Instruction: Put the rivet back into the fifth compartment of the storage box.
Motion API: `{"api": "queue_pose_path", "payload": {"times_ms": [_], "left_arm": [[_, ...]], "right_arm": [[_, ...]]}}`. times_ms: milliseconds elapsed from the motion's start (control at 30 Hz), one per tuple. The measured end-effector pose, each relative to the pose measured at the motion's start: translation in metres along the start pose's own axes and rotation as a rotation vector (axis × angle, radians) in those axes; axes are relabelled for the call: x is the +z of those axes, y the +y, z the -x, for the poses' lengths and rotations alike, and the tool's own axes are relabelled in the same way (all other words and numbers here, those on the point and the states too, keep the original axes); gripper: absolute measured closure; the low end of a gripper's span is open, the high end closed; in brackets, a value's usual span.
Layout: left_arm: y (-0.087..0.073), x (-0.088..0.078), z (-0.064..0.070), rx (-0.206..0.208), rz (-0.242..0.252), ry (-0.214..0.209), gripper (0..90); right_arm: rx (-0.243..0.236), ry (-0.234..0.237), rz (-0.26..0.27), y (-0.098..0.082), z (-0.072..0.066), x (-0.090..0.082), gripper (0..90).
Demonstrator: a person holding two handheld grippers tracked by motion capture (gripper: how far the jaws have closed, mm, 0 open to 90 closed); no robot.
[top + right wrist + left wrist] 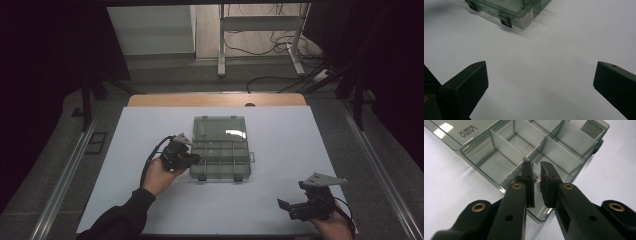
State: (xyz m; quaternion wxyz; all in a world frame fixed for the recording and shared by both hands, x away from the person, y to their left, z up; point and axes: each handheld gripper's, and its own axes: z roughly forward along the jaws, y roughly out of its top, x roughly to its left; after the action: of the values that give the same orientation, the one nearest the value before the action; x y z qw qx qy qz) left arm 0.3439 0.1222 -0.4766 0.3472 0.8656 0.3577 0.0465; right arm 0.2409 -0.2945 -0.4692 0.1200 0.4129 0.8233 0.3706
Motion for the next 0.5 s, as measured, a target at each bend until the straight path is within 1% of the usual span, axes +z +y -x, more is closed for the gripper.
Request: {"api": "queue_pose_path", "payload": {"times_ms": [133,500], "left_arm": [[-0.001,0.004,-0.001,0.0,-0.004,0.001,82.4],[-0.005,0.015,-0.007,-0.02,-0.008,0.003,82.0]], "right_arm": [[-0.001,0.001,-0.003,0.0,0.0,0.0,0.0],[-0.002,-0.001,-0.006,0.0,0.0,0.001,0.0]]}}
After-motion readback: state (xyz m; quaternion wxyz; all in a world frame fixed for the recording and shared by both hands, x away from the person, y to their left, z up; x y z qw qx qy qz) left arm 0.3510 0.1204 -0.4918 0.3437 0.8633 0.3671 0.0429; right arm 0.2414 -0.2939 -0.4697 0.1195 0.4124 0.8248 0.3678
